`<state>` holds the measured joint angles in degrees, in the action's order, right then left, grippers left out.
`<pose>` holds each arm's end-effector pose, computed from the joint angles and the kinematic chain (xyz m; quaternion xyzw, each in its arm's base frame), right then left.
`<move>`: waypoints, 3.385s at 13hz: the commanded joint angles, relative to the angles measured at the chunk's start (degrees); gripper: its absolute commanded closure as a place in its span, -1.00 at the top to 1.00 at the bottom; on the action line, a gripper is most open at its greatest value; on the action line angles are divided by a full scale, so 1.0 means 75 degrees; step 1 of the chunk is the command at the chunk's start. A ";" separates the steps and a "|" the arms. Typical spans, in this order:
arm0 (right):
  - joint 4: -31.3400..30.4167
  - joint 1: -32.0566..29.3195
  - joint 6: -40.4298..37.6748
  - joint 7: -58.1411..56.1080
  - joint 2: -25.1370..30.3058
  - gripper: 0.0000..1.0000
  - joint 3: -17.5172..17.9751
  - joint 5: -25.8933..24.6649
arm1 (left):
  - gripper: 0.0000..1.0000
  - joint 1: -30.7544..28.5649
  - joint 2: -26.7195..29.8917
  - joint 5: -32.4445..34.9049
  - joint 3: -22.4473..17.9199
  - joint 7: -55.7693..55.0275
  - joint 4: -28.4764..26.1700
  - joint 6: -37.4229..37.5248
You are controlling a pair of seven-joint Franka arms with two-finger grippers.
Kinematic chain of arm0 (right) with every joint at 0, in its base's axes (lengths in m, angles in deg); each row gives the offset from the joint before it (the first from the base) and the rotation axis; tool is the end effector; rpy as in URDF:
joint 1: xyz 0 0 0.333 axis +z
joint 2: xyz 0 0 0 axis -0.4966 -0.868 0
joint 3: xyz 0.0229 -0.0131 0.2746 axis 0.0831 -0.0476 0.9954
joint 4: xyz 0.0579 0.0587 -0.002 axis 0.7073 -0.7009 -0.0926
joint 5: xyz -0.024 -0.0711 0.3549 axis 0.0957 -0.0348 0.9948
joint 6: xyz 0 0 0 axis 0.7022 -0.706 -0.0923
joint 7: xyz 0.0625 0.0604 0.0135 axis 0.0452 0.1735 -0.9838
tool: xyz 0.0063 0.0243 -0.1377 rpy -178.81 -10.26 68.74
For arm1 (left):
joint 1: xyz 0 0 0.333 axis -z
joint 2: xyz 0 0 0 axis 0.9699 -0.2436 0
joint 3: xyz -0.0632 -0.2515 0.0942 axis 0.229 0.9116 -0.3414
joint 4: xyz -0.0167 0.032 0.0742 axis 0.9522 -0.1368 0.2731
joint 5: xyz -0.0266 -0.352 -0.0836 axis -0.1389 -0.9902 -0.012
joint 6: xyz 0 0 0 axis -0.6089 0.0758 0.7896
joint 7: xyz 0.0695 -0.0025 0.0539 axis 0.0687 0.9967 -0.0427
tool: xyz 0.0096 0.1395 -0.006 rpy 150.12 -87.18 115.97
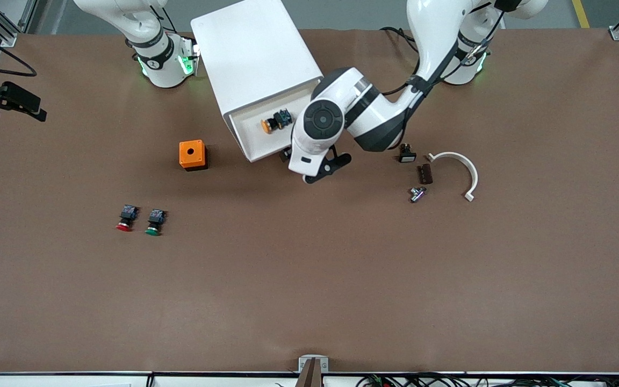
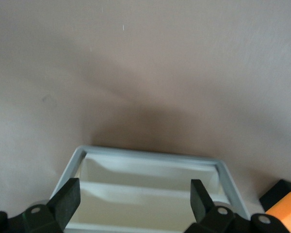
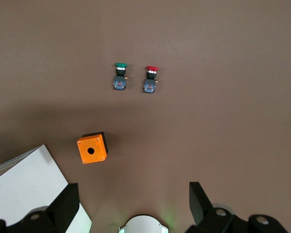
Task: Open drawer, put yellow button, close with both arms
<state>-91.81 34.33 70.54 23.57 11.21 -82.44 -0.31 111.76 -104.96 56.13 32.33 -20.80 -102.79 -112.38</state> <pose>0.4775 -0.0278 0.5680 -0.9988 0.0169 0.0459 0.0015 0.4059 -0.5033 0.2950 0.9500 0.2506 -0.1853 0.0189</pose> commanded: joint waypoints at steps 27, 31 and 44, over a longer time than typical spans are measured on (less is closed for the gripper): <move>-0.0009 -0.0104 0.1291 -0.0157 0.0316 1.00 -0.0264 0.0249 | 1.00 -0.3981 0.1831 0.2368 -0.0078 0.5127 0.0033 0.0672; 0.0049 0.0013 0.1279 -0.0157 0.0316 1.00 -0.0264 0.0202 | 1.00 -0.4733 0.2661 0.2368 -0.0078 0.6298 0.0044 0.1620; 0.0049 0.0084 0.1279 -0.0145 0.0316 1.00 -0.0264 0.0214 | 1.00 -0.4781 0.5254 0.1653 -0.1238 0.8481 -0.1257 0.2970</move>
<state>-92.46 34.52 80.33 22.88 13.94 -84.14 1.13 74.92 -67.58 69.28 23.93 42.29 -109.11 -89.43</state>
